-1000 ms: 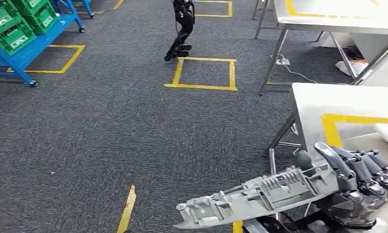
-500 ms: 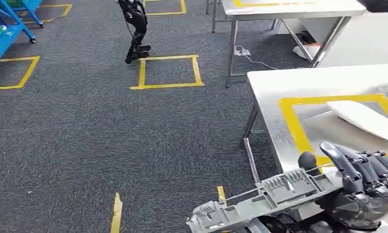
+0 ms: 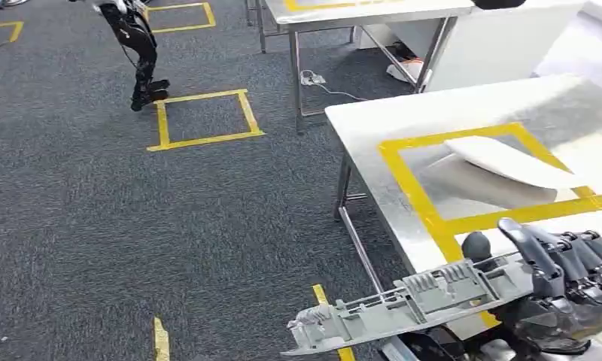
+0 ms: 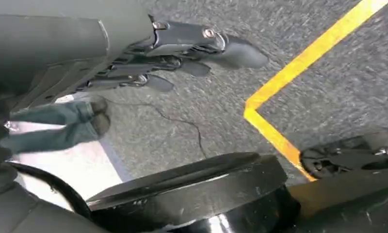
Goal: Take the parts from the cabinet and place them on the table.
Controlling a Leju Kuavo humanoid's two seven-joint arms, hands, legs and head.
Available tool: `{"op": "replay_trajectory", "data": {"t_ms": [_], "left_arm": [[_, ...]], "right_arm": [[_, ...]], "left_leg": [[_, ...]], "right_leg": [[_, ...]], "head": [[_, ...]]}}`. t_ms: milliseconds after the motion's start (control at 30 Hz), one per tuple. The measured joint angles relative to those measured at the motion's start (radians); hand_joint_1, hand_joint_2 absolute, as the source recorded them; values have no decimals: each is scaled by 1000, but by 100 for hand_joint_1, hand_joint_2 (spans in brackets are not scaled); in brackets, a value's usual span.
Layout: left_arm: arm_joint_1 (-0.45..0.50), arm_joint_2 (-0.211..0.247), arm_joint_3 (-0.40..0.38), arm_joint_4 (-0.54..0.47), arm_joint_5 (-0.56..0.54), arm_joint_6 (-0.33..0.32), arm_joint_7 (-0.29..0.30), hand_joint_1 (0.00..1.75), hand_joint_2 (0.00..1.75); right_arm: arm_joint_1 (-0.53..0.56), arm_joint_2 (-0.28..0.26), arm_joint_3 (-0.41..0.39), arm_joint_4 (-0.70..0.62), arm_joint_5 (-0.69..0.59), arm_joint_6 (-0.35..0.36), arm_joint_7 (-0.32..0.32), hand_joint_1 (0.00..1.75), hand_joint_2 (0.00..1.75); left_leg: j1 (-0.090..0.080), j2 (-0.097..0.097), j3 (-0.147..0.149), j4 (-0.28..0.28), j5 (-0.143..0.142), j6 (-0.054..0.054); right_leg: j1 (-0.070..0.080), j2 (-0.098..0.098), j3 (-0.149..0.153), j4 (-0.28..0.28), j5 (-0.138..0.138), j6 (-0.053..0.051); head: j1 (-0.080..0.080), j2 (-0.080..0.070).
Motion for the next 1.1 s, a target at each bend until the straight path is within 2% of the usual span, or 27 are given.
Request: {"op": "replay_trajectory", "data": {"t_ms": [33, 67, 100, 133, 200, 233, 267, 300, 333, 367, 400, 433, 533, 567, 600, 633, 700, 733, 767, 800, 867, 900, 933, 967, 1033, 1067, 1100], "left_arm": [[0, -3, 0, 0, 0, 0, -1, 0, 175], [-1, -3, 0, 0, 0, 0, -1, 0, 175], [0, -5, 0, 0, 0, 0, -1, 0, 175], [3, -5, 0, 0, 0, 0, -2, 0, 175], [7, -2, 0, 0, 2, 2, -2, 0, 175], [7, -2, 0, 0, 2, 2, -2, 0, 175], [7, -2, 0, 0, 2, 2, -2, 0, 175], [7, -2, 0, 0, 2, 2, -2, 0, 175], [7, -2, 0, 0, 1, 2, -2, 0, 175], [7, -2, 0, 0, 0, 1, -2, 0, 175], [7, 1, 0, 0, -2, 1, -3, 0, 175], [8, 1, -2, 0, -3, 0, -3, 0, 175], [3, 2, -6, 0, -8, -2, -3, 0, 175], [1, 3, -8, 0, -13, -3, -3, 0, 175], [2, 2, -11, 0, -15, -8, -3, 0, 175], [3, 2, -13, 0, -15, -8, -4, 0, 175], [-5, 5, -13, 0, -14, -9, -6, 0, 175], [-11, 4, -13, 0, -14, -10, -6, 0, 175], [-12, 4, -14, 0, -14, -10, -6, 0, 175], [-11, 4, -14, 0, -14, -10, -6, 0, 175], [-6, 3, -17, 0, -17, -11, -5, 0, 175], [-1, 3, -19, 0, -19, -11, -5, 0, 175], [1, 3, -21, 0, -19, -14, -5, 0, 175], [0, 3, -22, 0, -20, -14, -5, 0, 175], [-3, 1, -24, 0, -20, -16, -5, 0, 175], [-3, -3, -26, 0, -20, -17, -5, 0, 175], [-3, -3, -27, 0, -21, -17, -5, 0, 175]], "right_arm": [[-1, 0, 0, -1, 0, 0, 0, 175, 175], [1, 0, 0, -3, 0, 0, 0, 175, 175], [-5, -1, 0, -4, 0, 0, 0, 175, 175], [-7, -1, 1, -4, 0, 0, 0, 175, 175], [-4, -2, 1, -4, -1, 0, 0, 175, 175], [-5, -3, 1, -4, -1, 0, 0, 175, 175], [-5, -3, 1, -4, -1, 0, 0, 175, 175], [-7, -4, 1, -5, -2, 0, 0, 175, 175], [-9, -5, 2, -9, -8, 0, 0, 175, 175], [-17, -7, 5, -16, -15, 0, 0, 175, 175], [-29, -11, 10, -23, -23, 0, 0, 175, 175], [-41, -14, 16, -32, -34, 0, 0, 175, 175], [-69, -29, 35, -60, -66, 0, 0, 175, 175], [-80, -35, 43, -73, -75, 0, 0, 175, 175], [-93, -39, 50, -82, -82, -2, 0, 175, 175], [-105, -42, 59, -87, -84, -2, 0, 175, 175], [-112, -48, 68, -92, -86, -2, 0, 175, 175], [-112, -51, 70, -94, -86, -2, 0, 175, 175], [-114, -53, 72, -94, -86, -2, 0, 175, 175], [-117, -56, 73, -95, -87, -1, 0, 175, 175], [-124, -60, 76, -101, -87, -1, 0, 175, 175], [-130, -64, 77, -103, -88, -1, 0, 175, 175], [-136, -69, 78, -103, -89, -1, 0, 175, 175], [-139, -72, 78, -106, -89, -1, 0, 175, 175], [-140, -79, 78, -111, -84, -1, 0, 175, 175], [-141, -82, 78, -115, -82, -1, 0, 175, 175], [-143, -86, 78, -117, -79, -2, 1, 175, 175]], "left_leg": [[4, 12, 2, -9, 7, 8], [7, 33, 6, -18, 13, 13], [5, 42, 6, -22, 15, 18], [4, 57, 5, -22, 16, 20], [0, 89, 3, -21, 15, 21], [-1, 104, 3, -21, 14, 22], [-1, 117, 4, -20, 13, 21], [-1, 129, 6, -20, 12, 21], [-1, 140, 8, -20, 9, 18], [-2, 150, 12, -18, 6, 14], [-12, 157, 12, -17, 2, 9], [-14, 164, 10, -14, -1, 5], [-14, 194, 19, -17, -2, -4], [-11, 175, 19, -10, -14, -14], [-8, 121, 6, 27, -41, -18], [-6, 89, -26, 101, -83, -19], [-6, 72, -99, 265, -152, -20], [-6, 72, -122, 315, -159, -19], [-6, 71, -118, 308, -139, -17], [-6, 71, -95, 253, -95, -13], [-5, 44, -26, 85, 3, -4], [-3, -6, -6, 30, 16, 0], [1, -12, 1, 5, 12, 2], [-2, -5, 4, -3, 0, 2], [-5, 11, 1, -6, 6, 10], [5, 26, 3, -20, 16, 18], [2, 39, 6, -25, 19, 22]], "right_leg": [[3, 10, -3, -1, 4, 7], [4, -22, -17, 14, -10, 6], [9, -73, -36, 54, -41, 9], [9, -101, -68, 124, -78, 14], [5, -123, -136, 277, -137, 21], [3, -125, -148, 306, -140, 23], [3, -128, -135, 286, -120, 24], [2, -133, -100, 227, -87, 24], [2, -148, -43, 126, -43, 23], [3, -184, 12, 30, -16, 22], [17, -231, 30, 4, -41, 14], [13, -209, 32, 0, -32, -1], [14, -176, 26, -1, -29, -16], [6, -167, 30, -6, -24, -24], [5, -155, 30, -6, -24, -30], [5, -144, 29, -6, -22, -34], [7, -120, 28, -6, -22, -36], [8, -106, 29, -6, -22, -36], [9, -92, 30, -6, -21, -36], [10, -75, 31, -5, -20, -36], [10, -46, 32, -5, -17, -33], [9, -35, 29, -5, -14, -28], [13, -19, 21, 1, -12, -24], [10, -12, 10, 1, -6, -16], [5, 7, 5, -6, 3, -2], [6, 4, -6, -1, 0, 0], [11, -56, -18, 21, -20, 2]], "head": [[0, 0], [1, 0], [10, 0], [12, 0], [11, 0], [11, 0], [11, 0], [11, 0], [11, 0], [12, 0], [13, 0], [8, 0], [11, 0], [11, 0], [3, 0], [0, 0], [0, 0], [0, 0], [0, 0], [-1, 0], [-1, 0], [0, 0], [0, 0], [-1, 0], [0, 0], [0, 0], [3, 0]]}}
